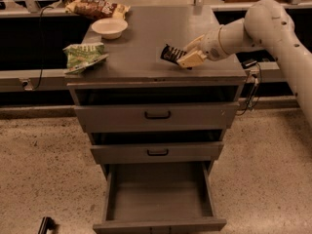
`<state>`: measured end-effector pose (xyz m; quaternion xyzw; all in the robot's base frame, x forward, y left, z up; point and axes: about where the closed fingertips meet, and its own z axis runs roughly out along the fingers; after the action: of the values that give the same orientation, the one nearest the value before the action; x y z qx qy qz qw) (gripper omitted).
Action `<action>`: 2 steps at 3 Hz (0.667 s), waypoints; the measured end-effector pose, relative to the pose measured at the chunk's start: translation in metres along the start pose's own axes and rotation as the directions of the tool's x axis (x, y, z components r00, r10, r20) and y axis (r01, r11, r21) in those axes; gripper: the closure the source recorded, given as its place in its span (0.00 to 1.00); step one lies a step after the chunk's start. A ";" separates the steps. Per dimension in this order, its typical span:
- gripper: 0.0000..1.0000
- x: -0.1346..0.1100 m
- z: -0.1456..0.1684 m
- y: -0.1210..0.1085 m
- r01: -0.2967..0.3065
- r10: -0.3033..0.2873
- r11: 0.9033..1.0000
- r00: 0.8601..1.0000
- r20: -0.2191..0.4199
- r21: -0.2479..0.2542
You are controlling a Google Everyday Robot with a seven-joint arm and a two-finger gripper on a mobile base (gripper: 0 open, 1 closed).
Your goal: Pick rxbar chocolate from bottom drawer and place on counter
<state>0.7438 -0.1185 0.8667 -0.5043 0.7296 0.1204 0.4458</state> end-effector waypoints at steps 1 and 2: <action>0.60 0.000 0.003 0.002 0.000 0.000 1.000 1.000 0.000 -0.005; 0.35 0.000 0.007 0.003 0.000 0.000 1.000 1.000 0.000 -0.011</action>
Offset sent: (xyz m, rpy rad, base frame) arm 0.0004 0.0025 -0.0020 0.0005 0.0028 0.0036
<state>0.7446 -0.1129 0.8622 -0.5069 0.7288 0.1243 0.4432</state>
